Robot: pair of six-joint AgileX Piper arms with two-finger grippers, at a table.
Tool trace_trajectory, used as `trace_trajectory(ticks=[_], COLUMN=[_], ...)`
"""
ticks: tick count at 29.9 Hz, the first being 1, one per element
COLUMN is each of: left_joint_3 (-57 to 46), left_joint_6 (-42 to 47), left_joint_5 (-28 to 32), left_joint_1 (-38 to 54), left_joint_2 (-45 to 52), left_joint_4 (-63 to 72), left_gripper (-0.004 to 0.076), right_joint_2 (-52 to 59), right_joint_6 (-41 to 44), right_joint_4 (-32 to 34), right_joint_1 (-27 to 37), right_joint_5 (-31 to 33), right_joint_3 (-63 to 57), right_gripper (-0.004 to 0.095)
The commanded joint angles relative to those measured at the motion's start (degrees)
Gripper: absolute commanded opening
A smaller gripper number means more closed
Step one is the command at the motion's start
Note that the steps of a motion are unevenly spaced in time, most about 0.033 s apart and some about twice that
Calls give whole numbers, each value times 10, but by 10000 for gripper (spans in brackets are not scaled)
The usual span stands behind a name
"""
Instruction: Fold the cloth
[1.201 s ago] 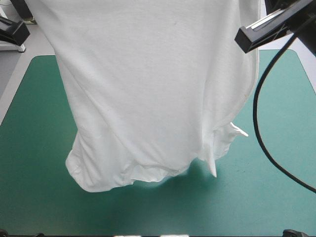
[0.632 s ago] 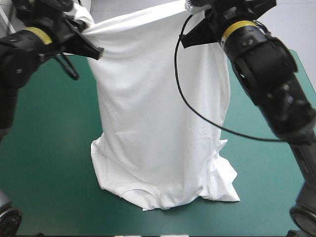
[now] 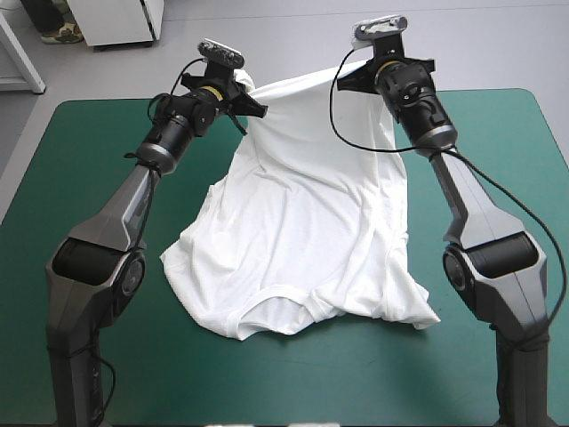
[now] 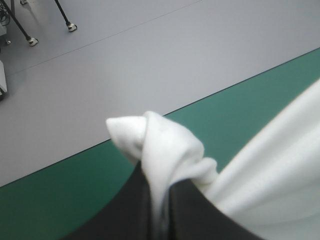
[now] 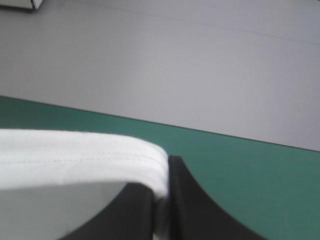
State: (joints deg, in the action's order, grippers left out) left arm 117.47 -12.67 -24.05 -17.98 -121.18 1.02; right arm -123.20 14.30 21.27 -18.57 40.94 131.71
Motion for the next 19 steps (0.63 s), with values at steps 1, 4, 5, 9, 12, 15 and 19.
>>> trace_trajectory(ticks=[1,4,5,9,12,15,19], left_joint_3=[16,16,16,29,60,93,111], left_joint_6=[5,25,26,25,25,28,41], left_joint_5=[92,120,124,73,-46,-180,-319], left_joint_1=[3,4,7,14,19,19,20], left_joint_2=[4,-15,-19,-4,24,61,114], left_joint_4=[2,8,12,7,-27,-68,-82], left_gripper=[11,169,239,527,529,507,506], right_joint_2=[-2,-22,-25,-13,22,71,125], right_joint_6=[0,-1,-1,-3,-3,-9,-45], right_joint_4=[13,-16,-29,-29,-24,-24,-35], right_joint_1=[6,13,18,28,28,28,28], right_joint_5=[-57,-61,-59,-4,57,136,246], right_joint_3=[16,16,16,18,19,19,19], right_gripper=[20,312,436,946,923,884,816])
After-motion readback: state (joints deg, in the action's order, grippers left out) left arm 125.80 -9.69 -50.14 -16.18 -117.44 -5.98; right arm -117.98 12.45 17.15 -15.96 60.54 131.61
